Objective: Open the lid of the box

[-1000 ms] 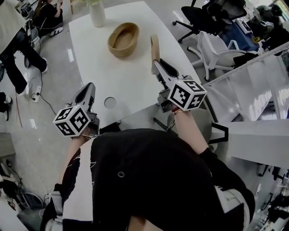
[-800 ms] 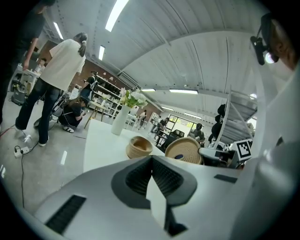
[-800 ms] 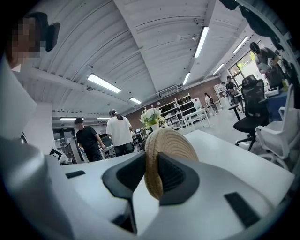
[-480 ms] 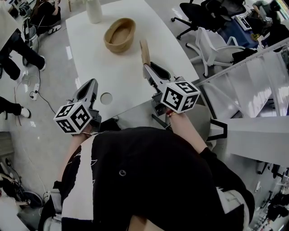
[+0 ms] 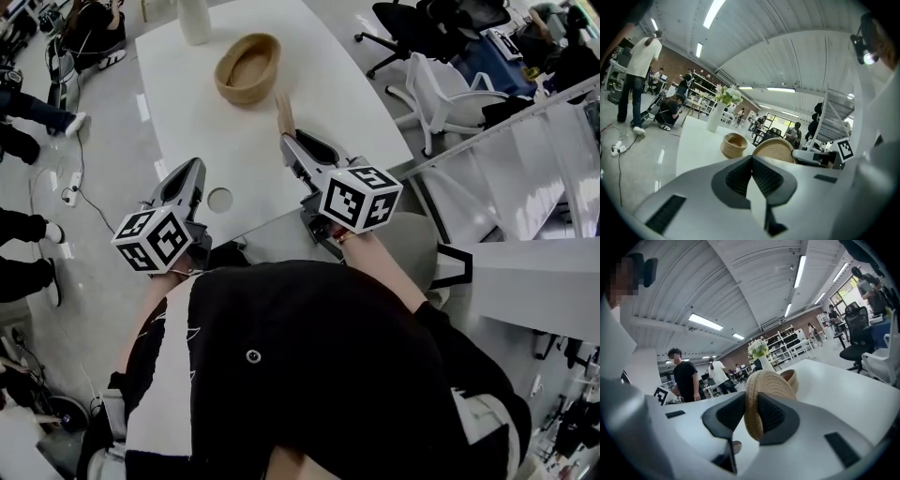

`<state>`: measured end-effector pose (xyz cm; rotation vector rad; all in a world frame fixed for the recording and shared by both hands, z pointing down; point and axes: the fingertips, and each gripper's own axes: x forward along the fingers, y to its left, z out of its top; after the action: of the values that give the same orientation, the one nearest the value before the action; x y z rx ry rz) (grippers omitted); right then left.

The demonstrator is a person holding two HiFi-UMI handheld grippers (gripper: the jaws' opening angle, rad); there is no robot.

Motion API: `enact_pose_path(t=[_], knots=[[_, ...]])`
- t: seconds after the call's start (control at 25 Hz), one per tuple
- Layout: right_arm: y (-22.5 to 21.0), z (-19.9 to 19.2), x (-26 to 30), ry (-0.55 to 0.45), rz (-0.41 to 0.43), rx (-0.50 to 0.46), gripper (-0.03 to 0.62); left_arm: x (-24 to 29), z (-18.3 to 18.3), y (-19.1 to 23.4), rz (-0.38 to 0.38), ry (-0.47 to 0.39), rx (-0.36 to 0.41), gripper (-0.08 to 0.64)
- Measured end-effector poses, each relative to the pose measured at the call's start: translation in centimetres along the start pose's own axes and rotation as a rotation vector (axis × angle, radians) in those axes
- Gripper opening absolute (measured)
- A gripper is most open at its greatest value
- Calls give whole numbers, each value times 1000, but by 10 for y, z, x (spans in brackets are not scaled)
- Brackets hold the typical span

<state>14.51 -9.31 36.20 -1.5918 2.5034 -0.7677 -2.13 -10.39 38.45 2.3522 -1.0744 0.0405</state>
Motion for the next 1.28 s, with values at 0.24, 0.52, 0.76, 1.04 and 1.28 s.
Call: enact_pose_path(t=[0.24, 0.52, 0.76, 1.04, 1.28], knots=[[9, -6, 2, 16, 3, -19, 91, -5, 2, 0, 2, -8, 2, 11], [12, -8, 4, 26, -1, -35, 92, -8, 3, 2, 5, -11, 0, 11], [16, -10, 4, 31, -6, -47, 92, -13, 2, 4, 8, -16, -7, 11], [19, -13, 3, 32, -10, -52, 92, -18, 1, 6, 9, -21, -8, 11], [25, -15, 4, 35, -6, -59, 92, -23, 1, 8, 8, -24, -9, 11]])
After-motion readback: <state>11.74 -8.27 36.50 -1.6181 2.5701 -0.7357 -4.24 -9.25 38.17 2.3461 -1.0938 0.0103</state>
